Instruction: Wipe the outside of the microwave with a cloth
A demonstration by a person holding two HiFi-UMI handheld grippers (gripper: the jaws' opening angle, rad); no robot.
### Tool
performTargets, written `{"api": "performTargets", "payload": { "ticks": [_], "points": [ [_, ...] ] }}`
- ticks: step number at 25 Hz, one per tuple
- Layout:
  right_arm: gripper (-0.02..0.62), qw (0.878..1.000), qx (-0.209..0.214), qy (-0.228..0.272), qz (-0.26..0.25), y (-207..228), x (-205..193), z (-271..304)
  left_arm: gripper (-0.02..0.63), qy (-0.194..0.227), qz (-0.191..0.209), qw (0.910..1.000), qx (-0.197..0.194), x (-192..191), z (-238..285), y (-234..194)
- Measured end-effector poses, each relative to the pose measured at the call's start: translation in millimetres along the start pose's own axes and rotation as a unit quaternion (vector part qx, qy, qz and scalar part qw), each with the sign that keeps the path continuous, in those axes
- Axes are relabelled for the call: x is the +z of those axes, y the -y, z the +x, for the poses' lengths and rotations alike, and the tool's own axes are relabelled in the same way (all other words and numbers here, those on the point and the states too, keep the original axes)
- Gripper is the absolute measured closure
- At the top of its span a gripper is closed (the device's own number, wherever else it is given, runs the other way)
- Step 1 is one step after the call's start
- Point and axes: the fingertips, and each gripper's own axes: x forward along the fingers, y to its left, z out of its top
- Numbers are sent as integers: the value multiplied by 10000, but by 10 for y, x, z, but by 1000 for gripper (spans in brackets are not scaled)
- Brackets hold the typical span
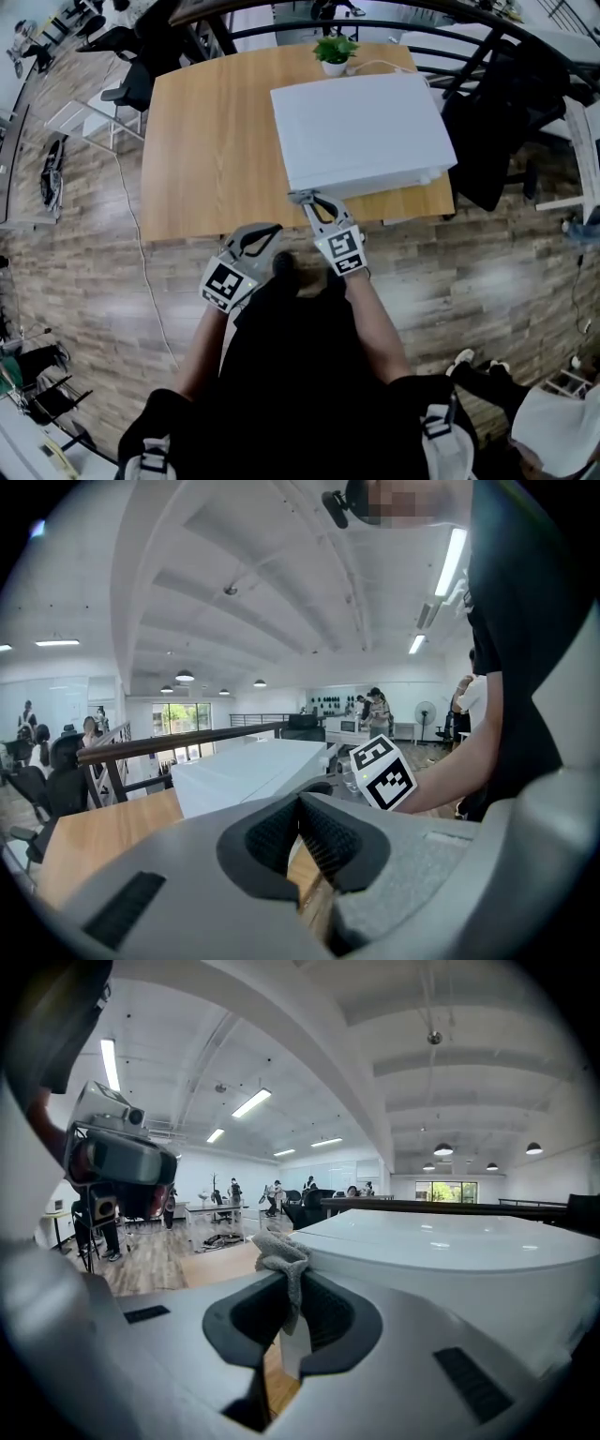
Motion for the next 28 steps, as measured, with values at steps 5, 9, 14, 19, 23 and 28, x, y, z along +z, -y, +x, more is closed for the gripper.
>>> {"api": "performTargets", "payload": {
  "ticks": [5, 9, 14, 19, 23, 28],
  "points": [
    [566, 9999, 99, 58, 87, 80, -21, -17, 603, -80, -114, 9996, 251, -61, -18, 86],
    [566, 9999, 96, 48, 89, 223, -84, -100, 603, -148, -230, 9989, 391, -106, -2, 164],
    [567, 9999, 111, -12, -65, 352, -150, -148, 603, -156, -247, 9987, 412, -81, 100, 256],
    [566, 9998, 123, -49, -167, 469, -196, -241, 603, -157, -256, 9986, 425, -48, 201, 359],
    [566, 9997, 112, -74, -185, 582, -222, -293, 603, -100, -202, 9987, 460, -24, 254, 374],
    [566, 9997, 90, -100, -204, 661, -250, -351, 603, -122, -308, 9982, 502, -26, 291, 436]
  ]
}}
